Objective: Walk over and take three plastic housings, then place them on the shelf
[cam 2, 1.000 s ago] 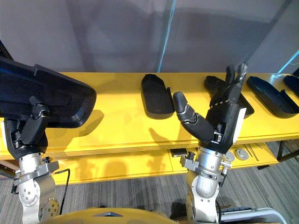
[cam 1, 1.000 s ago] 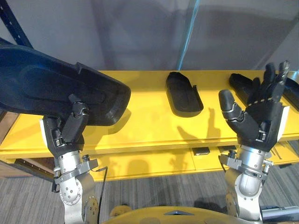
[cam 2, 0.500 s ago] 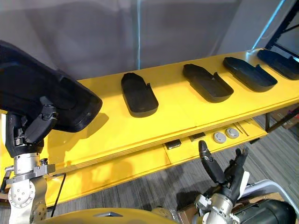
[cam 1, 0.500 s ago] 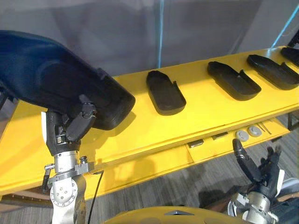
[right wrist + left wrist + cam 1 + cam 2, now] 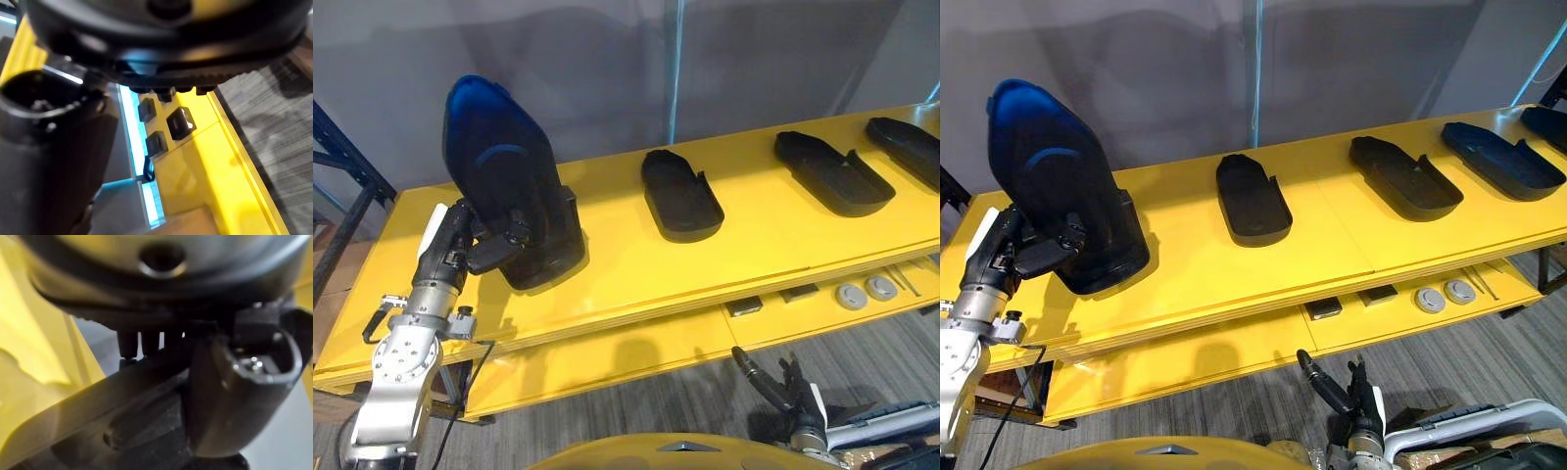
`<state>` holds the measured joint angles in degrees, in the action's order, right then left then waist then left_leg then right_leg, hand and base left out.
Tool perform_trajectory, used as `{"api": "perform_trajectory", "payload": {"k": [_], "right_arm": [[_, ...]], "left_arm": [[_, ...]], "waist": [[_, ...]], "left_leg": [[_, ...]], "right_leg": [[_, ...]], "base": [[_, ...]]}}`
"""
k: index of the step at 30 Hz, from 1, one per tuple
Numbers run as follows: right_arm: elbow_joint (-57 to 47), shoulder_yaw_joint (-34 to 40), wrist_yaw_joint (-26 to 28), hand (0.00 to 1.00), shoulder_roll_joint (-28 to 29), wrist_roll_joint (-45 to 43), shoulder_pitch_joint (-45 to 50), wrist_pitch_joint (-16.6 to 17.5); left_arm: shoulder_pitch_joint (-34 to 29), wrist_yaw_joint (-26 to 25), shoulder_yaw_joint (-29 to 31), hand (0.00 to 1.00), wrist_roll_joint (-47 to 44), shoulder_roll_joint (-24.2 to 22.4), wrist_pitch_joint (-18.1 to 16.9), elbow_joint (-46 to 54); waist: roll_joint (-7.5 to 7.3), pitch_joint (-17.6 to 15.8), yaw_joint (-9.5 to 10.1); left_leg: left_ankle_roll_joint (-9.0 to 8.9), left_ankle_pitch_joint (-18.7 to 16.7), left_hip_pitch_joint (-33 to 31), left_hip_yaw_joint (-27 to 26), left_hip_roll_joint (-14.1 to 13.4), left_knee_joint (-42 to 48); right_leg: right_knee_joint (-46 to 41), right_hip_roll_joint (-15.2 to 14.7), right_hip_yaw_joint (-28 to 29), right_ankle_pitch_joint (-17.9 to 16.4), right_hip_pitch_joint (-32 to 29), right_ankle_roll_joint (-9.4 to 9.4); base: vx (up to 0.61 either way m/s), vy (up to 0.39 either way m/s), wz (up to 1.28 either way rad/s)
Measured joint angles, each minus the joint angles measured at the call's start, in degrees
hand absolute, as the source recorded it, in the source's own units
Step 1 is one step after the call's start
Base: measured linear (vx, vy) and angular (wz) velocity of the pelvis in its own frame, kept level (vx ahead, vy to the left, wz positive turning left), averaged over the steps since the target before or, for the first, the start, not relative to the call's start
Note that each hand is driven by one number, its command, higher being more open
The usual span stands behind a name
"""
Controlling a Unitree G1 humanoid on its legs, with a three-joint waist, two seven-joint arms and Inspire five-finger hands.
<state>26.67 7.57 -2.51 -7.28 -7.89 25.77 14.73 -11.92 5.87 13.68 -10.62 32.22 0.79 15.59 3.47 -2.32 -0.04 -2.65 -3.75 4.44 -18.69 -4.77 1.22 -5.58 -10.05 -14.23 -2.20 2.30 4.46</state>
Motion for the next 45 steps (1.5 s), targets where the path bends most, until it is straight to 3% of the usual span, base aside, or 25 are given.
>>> {"api": "perform_trajectory", "payload": {"k": [7, 13, 17, 24, 36, 45], "right_arm": [[7.0, -1.0, 2.4, 1.00, -3.0, -0.3, -4.9, -1.5], [9.9, -0.8, 4.0, 1.00, -4.3, 0.7, -5.4, -2.2], [12.0, -0.7, 4.9, 1.00, -4.2, 0.7, -6.3, -2.6], [14.2, -0.2, 5.0, 1.00, -4.0, 0.8, -7.2, -3.0], [16.0, -0.2, 4.8, 1.00, -2.8, 0.7, -7.0, -3.8], [15.4, -0.3, 4.6, 1.00, -2.7, 0.2, -12.7, -3.8]], "left_arm": [[11.0, 8.1, -6.3, 0.00, -5.9, 6.6, 4.7, -14.8], [19.8, 14.7, -11.5, 0.00, -15.4, 7.3, 9.4, -23.1], [23.8, 16.7, -14.2, 0.00, -19.7, 7.3, 10.7, -29.2], [30.1, 16.9, -15.2, 0.00, -19.5, 7.8, 10.9, -38.2], [37.2, 18.0, -15.0, 0.00, -13.2, 10.4, 12.7, -42.6], [46.8, 15.2, -13.6, 0.00, -11.8, 10.4, 13.1, -42.4]], "waist": [[-0.15, 0.0, 0.03], [0.18, 0.0, -0.14], [0.17, 0.0, -0.26], [-0.27, -1.7, -0.28], [-1.62, -3.8, -1.74], [-3.54, -10.0, -1.55]], "left_leg": [[-0.29, 0.2, 0.0, -0.2, 0.5, -0.4], [-0.35, 0.6, 0.0, -0.4, 1.3, -0.3], [-0.40, 0.6, 0.1, -0.5, 1.2, -0.1], [-0.60, 1.0, -0.1, -1.3, 0.7, 0.5], [-0.40, 2.7, -0.6, -0.4, 1.0, -1.1], [-0.48, -1.9, -8.3, 0.4, -1.3, 9.2]], "right_leg": [[0.2, -0.4, 0.2, 0.0, 0.0, 0.00], [-0.3, -0.7, 0.5, -0.2, -0.2, -0.12], [-0.4, -0.8, 0.7, -0.3, -0.3, -0.29], [-1.3, -0.7, 1.2, -0.3, -1.2, -0.12], [-0.3, -0.5, 0.4, 0.5, -1.3, 1.02], [-1.8, 0.5, 0.7, 0.2, -4.5, 0.39]], "base": [[0.01, 0.008, 0.01], [0.03, 0.032, 0.05], [-0.01, 0.003, -0.02], [-0.07, -0.009, -0.08], [-0.03, -0.006, 0.04], [0.00, 0.002, 0.02]]}}
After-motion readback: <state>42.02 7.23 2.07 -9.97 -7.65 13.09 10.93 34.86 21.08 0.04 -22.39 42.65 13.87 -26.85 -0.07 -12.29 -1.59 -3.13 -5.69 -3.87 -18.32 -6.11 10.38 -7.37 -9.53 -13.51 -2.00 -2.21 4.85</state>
